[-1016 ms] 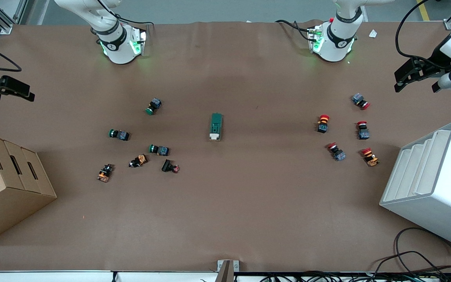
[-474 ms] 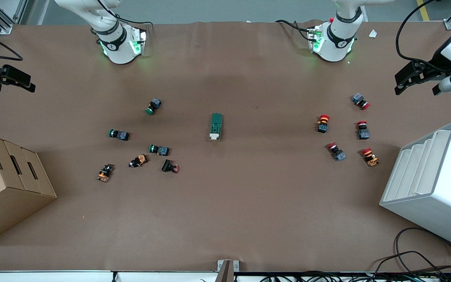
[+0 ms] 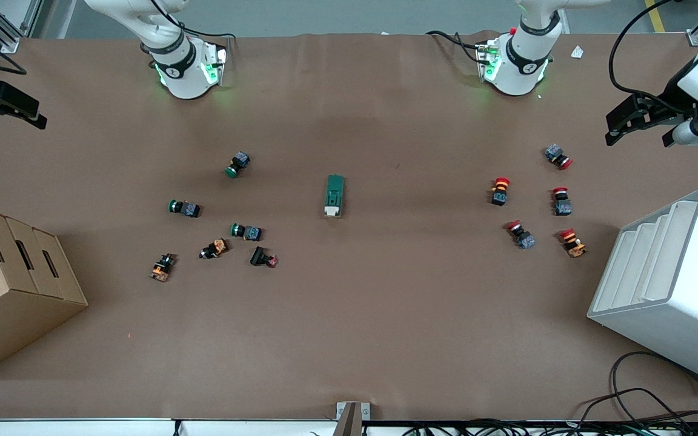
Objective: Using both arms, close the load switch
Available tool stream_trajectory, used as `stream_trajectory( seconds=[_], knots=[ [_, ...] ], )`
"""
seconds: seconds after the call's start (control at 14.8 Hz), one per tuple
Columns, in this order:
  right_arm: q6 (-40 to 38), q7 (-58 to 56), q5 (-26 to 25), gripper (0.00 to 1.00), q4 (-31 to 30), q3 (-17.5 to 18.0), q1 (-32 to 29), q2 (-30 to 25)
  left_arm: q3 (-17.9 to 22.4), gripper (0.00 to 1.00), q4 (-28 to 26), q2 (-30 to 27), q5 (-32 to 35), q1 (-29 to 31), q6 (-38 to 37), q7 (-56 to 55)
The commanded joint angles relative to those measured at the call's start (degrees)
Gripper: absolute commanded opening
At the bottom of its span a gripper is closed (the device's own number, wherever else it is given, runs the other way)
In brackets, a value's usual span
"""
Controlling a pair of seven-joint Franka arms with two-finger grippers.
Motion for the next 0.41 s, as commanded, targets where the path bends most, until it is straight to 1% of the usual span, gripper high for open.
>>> stream_trajectory(
  seconds=[0.0,0.34],
  knots=[
    [0.5,0.1,-1.3,1.0,-2.5,1.0,-1.3,-2.6,-0.1,1.0,1.6,0.5,-1.1,0.2,-1.4,0.8],
    [0.7,0.4,-1.0,1.0,-2.2,1.0,-1.0,-2.4,-0.1,1.0,1.6,0.6,-1.1,0.2,-1.4,0.6]
  ],
)
